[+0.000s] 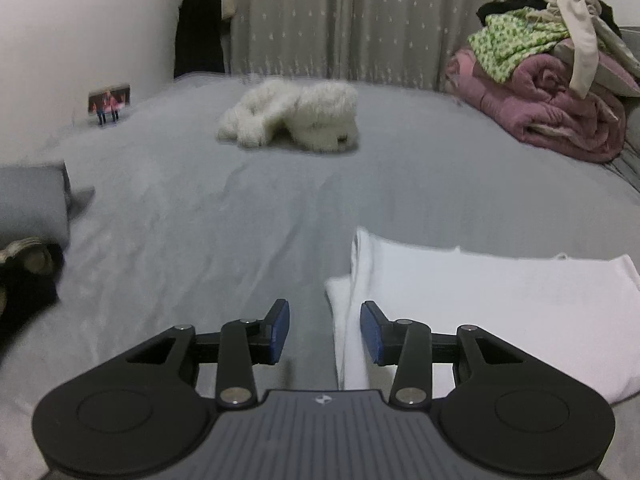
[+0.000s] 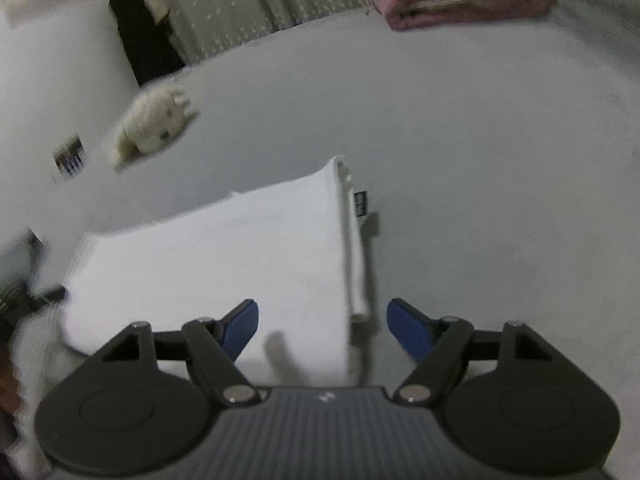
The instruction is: Fold clothes
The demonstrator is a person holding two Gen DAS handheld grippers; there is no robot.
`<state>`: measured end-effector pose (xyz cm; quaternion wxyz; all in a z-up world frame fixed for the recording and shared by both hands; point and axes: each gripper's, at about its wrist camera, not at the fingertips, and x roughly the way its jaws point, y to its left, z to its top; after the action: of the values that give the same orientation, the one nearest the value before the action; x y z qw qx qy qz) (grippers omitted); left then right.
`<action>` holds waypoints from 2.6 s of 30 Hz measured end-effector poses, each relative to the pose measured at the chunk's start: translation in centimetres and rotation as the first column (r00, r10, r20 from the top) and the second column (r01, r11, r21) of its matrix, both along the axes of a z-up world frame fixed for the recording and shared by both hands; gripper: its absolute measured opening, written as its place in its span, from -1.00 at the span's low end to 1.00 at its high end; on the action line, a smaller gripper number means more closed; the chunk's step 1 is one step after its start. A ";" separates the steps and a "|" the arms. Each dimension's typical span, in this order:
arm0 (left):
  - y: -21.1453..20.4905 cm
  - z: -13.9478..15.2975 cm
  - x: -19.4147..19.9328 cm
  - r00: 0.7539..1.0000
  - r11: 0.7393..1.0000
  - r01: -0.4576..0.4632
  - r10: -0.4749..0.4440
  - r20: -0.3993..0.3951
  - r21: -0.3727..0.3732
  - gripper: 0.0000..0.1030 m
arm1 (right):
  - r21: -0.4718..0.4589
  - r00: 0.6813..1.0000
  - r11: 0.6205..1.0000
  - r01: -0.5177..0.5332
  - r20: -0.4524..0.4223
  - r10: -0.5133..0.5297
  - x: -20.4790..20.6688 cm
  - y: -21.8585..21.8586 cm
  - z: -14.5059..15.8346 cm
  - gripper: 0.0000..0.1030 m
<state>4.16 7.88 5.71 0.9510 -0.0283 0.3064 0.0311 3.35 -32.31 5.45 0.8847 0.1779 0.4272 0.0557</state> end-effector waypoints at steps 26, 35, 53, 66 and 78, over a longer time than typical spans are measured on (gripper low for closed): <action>-9.7 -1.2 -0.9 0.972 0.973 0.232 -0.232 -0.029 -0.008 -0.22 | 0.365 0.988 0.925 0.104 -0.147 -0.053 -2.5 -2.8 -2.9 0.60; -11.8 -2.7 -0.6 0.966 0.966 0.258 -0.257 -0.029 0.034 -0.22 | 0.398 0.991 0.908 0.134 -0.031 -0.132 -2.1 -1.7 -4.1 0.75; -12.5 -3.0 -0.8 0.955 0.954 0.296 -0.297 0.003 0.043 -0.23 | 0.411 0.960 0.887 0.210 0.084 -0.267 -1.3 0.3 -4.1 -0.40; -12.6 -3.1 -0.3 0.958 0.957 0.286 -0.286 -0.003 0.040 -0.23 | 0.319 0.953 0.930 0.180 0.179 -0.246 -1.8 1.2 -2.5 -0.54; -13.3 -2.9 3.4 0.966 0.964 0.259 -0.257 -0.032 0.061 -0.17 | 0.315 0.956 0.931 0.185 0.162 -0.245 -1.8 0.9 -2.5 -0.54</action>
<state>7.58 -5.42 2.77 0.9436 0.0432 0.3176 -0.0827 1.60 -31.43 2.99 0.8870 0.3478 0.3014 0.0390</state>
